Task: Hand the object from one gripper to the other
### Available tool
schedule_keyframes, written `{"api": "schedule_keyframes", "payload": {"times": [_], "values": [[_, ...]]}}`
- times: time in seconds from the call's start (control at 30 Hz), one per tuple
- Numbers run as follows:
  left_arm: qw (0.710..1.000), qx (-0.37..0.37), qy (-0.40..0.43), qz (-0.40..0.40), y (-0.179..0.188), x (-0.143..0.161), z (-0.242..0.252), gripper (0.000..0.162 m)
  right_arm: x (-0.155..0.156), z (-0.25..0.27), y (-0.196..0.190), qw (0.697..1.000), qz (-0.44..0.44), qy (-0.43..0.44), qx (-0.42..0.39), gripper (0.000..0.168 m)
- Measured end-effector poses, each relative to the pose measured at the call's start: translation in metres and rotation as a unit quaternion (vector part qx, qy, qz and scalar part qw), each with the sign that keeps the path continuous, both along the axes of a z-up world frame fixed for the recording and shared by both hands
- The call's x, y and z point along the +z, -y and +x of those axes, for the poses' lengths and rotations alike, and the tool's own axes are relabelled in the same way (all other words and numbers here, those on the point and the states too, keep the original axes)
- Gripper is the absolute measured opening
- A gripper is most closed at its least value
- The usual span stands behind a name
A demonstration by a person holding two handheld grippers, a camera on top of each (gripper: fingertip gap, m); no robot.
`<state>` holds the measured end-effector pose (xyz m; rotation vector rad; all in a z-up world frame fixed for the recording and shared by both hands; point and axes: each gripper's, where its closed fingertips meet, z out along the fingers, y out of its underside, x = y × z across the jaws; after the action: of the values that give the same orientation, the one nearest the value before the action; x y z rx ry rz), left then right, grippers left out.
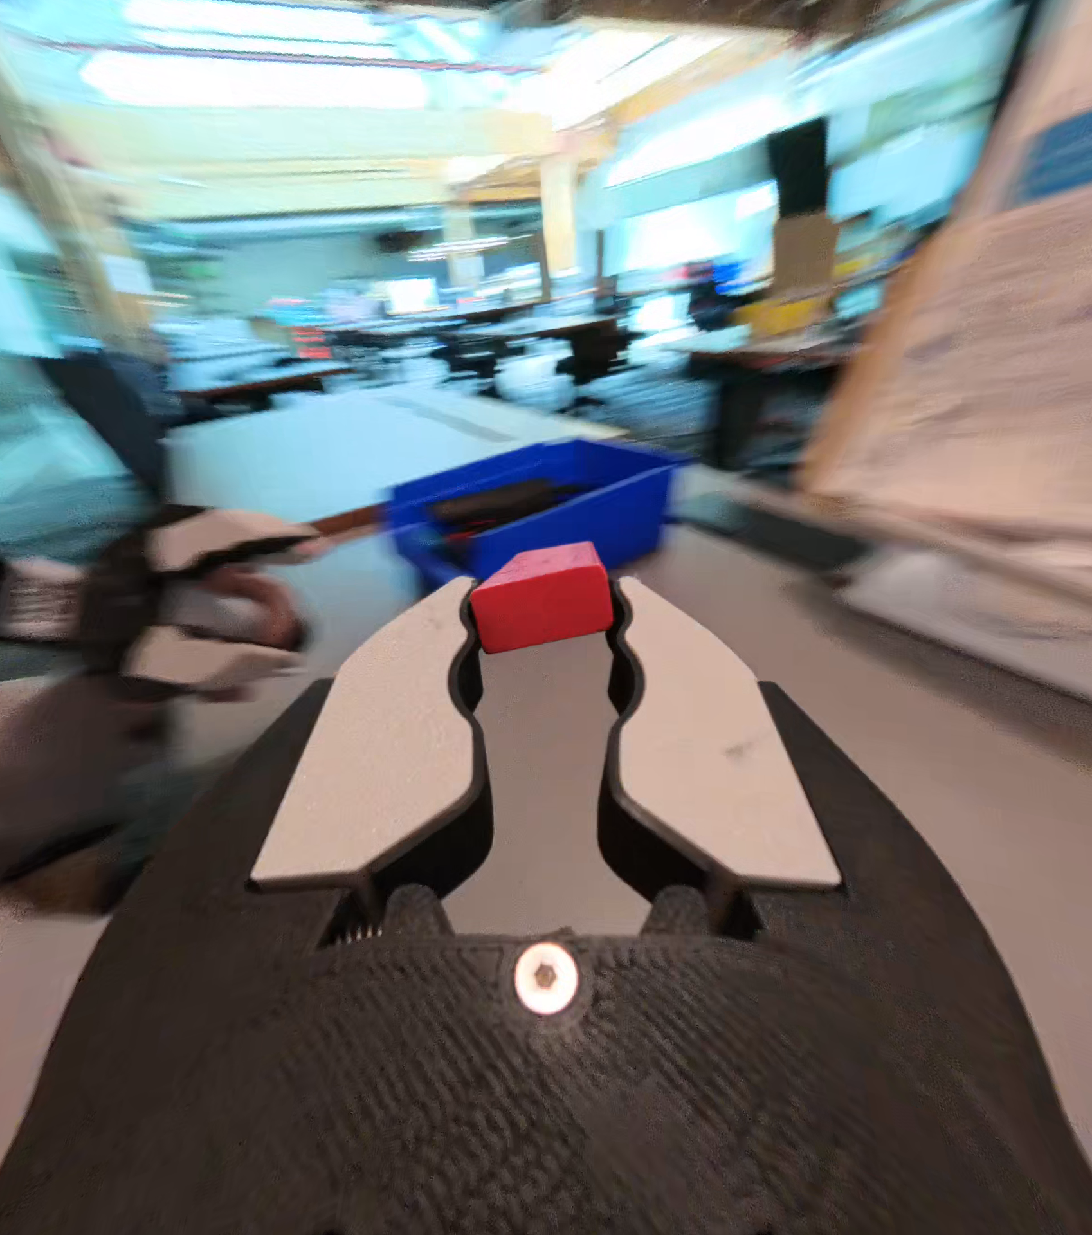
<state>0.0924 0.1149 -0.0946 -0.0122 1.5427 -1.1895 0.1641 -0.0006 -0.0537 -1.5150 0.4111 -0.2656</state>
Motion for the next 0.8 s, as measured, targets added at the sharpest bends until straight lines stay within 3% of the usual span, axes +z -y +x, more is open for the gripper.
{"api": "schedule_keyframes", "payload": {"times": [0.03,0.1,0.17,0.27,0.33,0.57,0.7,0.8], "values": [[1.0,0.013,0.001,-0.012,-0.006,0.002,0.004,0.049,0.005,0.02,0.028,0.996,-0.018,0.033,-0.079,0.035],[0.999,0.03,-0.007,-0.031,-0.015,0.003,0.01,0.047,0.005,0.057,0.091,0.966,-0.081,0.077,-0.233,0.035],[0.998,0.039,-0.034,-0.043,-0.021,-0.003,0.016,0.045,-0.007,0.087,0.157,0.917,-0.136,0.088,-0.364,0.035],[0.994,0.051,-0.071,-0.061,-0.028,-0.011,0.025,0.044,-0.044,0.118,0.229,0.866,-0.17,0.049,-0.468,0.036],[0.993,0.046,-0.086,-0.071,-0.028,-0.015,0.027,0.044,-0.075,0.13,0.253,0.849,-0.2,0.013,-0.488,0.036],[0.987,0.064,-0.12,-0.082,-0.036,-0.024,0.036,0.043,-0.115,0.144,0.258,0.834,-0.257,0.004,-0.488,0.035],[0.974,0.085,-0.147,-0.152,-0.059,-0.014,0.041,0.043,-0.103,0.142,0.246,0.849,-0.226,0.014,-0.478,0.068],[0.944,0.172,-0.172,-0.222,-0.114,-0.001,0.048,0.043,-0.079,0.135,0.235,0.869,-0.182,0.036,-0.459,0.084]]}}
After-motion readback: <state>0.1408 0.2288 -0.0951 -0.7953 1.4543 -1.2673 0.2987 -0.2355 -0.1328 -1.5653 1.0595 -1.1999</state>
